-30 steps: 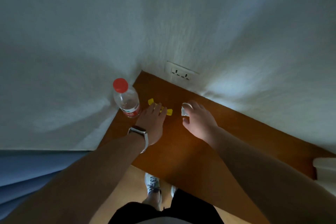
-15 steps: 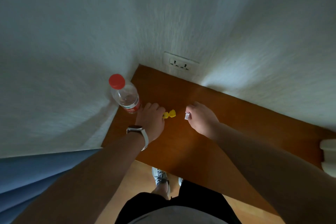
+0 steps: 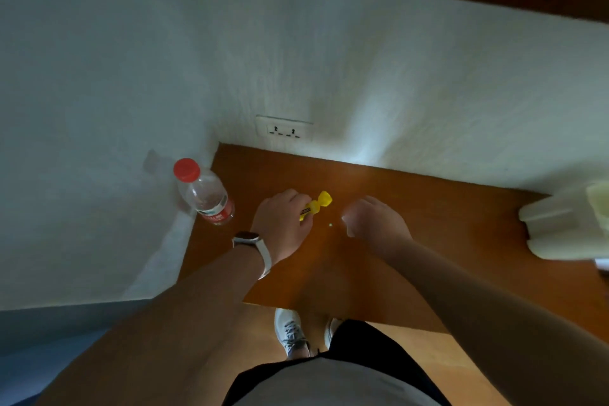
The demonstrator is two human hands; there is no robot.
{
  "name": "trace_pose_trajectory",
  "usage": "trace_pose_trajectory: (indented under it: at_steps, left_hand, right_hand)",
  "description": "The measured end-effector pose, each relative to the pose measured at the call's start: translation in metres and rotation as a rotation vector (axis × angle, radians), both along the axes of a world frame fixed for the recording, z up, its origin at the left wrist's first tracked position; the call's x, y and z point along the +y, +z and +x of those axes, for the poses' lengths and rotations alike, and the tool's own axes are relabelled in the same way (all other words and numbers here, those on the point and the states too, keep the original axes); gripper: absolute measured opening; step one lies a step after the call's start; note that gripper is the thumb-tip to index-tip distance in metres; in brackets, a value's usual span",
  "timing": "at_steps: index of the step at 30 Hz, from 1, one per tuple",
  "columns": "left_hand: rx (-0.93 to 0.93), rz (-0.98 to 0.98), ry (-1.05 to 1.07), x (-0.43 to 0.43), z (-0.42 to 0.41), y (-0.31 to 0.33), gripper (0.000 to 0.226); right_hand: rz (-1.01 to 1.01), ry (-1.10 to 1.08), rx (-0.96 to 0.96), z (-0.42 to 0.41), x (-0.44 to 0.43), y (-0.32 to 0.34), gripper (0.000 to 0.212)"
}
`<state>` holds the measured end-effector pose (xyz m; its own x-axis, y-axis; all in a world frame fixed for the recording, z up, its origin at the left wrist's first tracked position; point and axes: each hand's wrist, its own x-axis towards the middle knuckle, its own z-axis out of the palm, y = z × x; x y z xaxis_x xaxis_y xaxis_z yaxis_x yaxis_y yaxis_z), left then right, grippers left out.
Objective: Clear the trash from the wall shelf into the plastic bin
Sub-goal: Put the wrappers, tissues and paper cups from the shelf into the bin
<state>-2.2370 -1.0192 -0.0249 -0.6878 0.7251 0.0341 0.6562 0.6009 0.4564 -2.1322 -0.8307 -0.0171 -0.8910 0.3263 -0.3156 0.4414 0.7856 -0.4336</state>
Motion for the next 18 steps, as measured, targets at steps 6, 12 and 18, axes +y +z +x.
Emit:
trace_pose_trajectory:
  at_steps: [6, 12, 18]
  left_hand:
    - [-0.001, 0.081, -0.106, 0.041, 0.017, 0.026, 0.014]
    - [-0.017, 0.115, -0.153, 0.095, 0.043, 0.055, 0.011]
    - [-0.044, 0.161, -0.203, 0.154, 0.090, 0.078, 0.015]
  right_hand:
    - [0.134, -0.105, 0.181, 0.057, 0.035, 0.031, 0.010]
    - [0.220, -0.228, 0.296, 0.108, 0.086, 0.067, 0.011]
    - [0.227, -0.322, 0.387, 0.165, 0.126, 0.086, 0.013]
